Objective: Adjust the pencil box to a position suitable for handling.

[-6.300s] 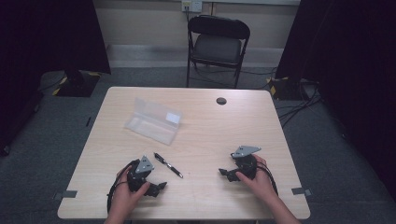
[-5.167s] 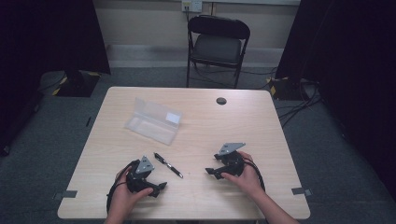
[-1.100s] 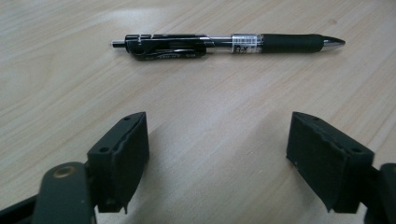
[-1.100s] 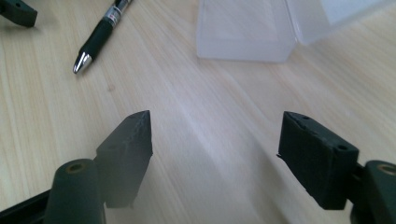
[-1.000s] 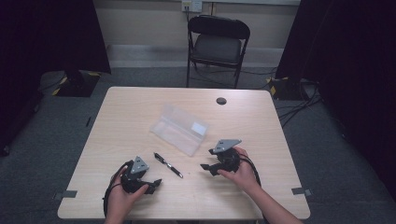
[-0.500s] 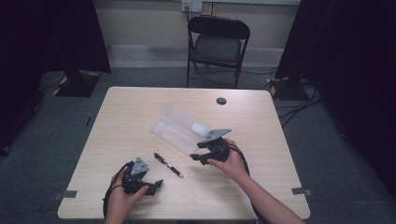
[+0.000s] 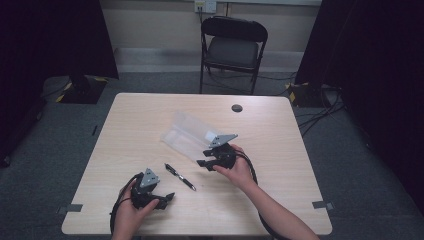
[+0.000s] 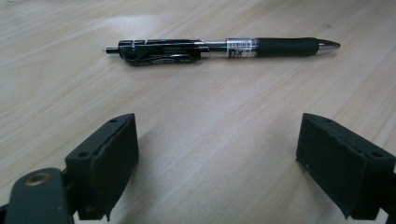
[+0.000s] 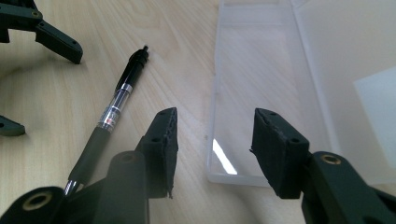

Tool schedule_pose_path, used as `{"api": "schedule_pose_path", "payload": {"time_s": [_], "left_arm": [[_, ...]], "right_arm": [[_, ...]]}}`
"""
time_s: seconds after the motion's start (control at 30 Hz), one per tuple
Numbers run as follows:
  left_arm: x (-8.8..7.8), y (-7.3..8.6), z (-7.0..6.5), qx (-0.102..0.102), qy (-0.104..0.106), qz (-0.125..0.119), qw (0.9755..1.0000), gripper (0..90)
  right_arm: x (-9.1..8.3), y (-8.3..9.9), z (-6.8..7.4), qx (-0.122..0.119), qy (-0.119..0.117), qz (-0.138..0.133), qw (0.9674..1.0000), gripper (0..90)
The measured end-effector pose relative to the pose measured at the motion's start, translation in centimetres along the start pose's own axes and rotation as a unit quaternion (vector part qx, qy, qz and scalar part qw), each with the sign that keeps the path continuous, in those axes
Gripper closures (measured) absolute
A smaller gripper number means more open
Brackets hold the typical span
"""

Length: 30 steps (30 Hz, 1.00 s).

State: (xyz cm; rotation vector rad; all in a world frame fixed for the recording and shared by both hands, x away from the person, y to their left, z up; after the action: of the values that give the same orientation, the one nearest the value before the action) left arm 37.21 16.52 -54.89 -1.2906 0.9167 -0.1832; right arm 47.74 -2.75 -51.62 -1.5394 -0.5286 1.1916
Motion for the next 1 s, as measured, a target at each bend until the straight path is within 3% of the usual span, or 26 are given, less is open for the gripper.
{"api": "schedule_pose_path", "payload": {"time_s": [0.23,0.37,0.5,1.0], "left_arm": [[0.0,0.0,0.0,0.0,0.0,0.0,1.0,12.7],[0.0,0.0,0.0,0.0,0.0,0.0,1.0,12.7],[0.0,0.0,0.0,0.0,0.0,0.0,1.0,12.8],[0.0,0.0,0.0,-0.001,0.0,0.0,1.0,12.8]], "right_arm": [[1.3,0.9,0.5,-0.03,-0.003,0.031,0.9991,70.9],[1.2,1.4,0.5,-0.038,0.0,0.05,0.998,79.4],[0.7,1.5,0.0,-0.039,0.002,0.048,0.9981,88.0],[-3.3,2.8,-1.6,-0.028,-0.002,0.058,0.998,89.8]]}}
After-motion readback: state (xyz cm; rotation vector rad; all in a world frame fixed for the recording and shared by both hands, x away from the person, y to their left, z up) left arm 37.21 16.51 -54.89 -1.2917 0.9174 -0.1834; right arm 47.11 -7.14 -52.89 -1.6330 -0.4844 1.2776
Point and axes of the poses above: each handheld gripper's, and its own axes: x roughly forward along the jaws, y roughly out of its underside, z roughly to its left, the point moved 7 cm from there along x, roughly forward along the jaws, and after that the axes turned 14 degrees about -z, right-handed, at the moved point
